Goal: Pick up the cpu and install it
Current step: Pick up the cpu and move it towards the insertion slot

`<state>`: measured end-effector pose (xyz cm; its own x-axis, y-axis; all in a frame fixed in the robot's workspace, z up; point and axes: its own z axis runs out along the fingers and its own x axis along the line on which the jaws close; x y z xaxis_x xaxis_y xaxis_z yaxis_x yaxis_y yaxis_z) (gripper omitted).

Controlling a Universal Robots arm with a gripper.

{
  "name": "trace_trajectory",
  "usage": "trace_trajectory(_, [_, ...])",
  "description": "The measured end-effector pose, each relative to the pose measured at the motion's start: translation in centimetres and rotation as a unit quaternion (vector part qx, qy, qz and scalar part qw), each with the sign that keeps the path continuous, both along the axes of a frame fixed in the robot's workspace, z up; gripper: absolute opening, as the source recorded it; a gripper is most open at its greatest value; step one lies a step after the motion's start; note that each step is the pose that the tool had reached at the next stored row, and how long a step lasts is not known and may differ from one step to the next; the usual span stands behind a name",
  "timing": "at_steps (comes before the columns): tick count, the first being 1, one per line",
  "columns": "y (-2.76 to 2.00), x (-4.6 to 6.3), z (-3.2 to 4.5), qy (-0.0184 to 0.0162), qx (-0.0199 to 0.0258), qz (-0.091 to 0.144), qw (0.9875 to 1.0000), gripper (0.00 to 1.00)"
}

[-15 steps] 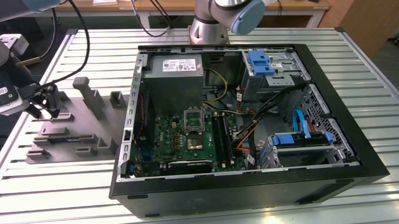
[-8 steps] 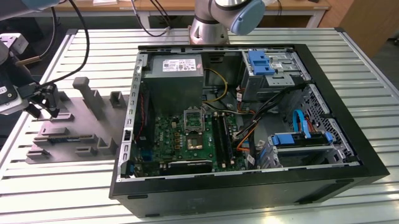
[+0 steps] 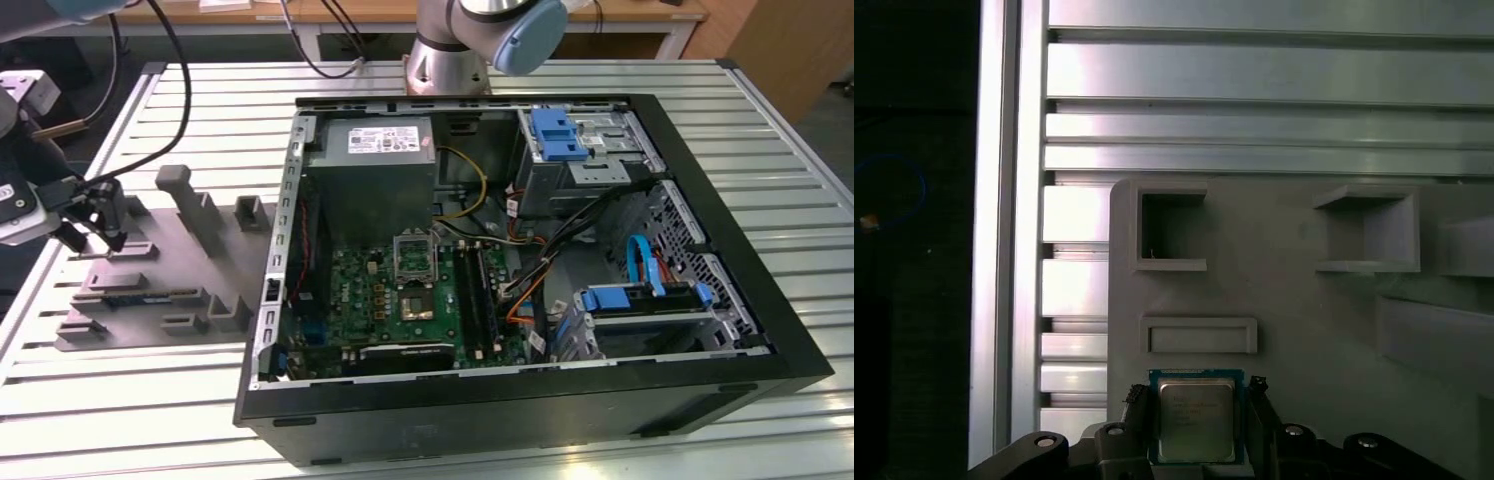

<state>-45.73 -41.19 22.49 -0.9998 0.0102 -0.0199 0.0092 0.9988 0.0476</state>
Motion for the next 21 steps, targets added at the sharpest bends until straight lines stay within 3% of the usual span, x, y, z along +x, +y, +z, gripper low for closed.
trace_trajectory(21, [0.0,0.0,0.58,-0.0001,0.0,0.0,1.0,0.47])
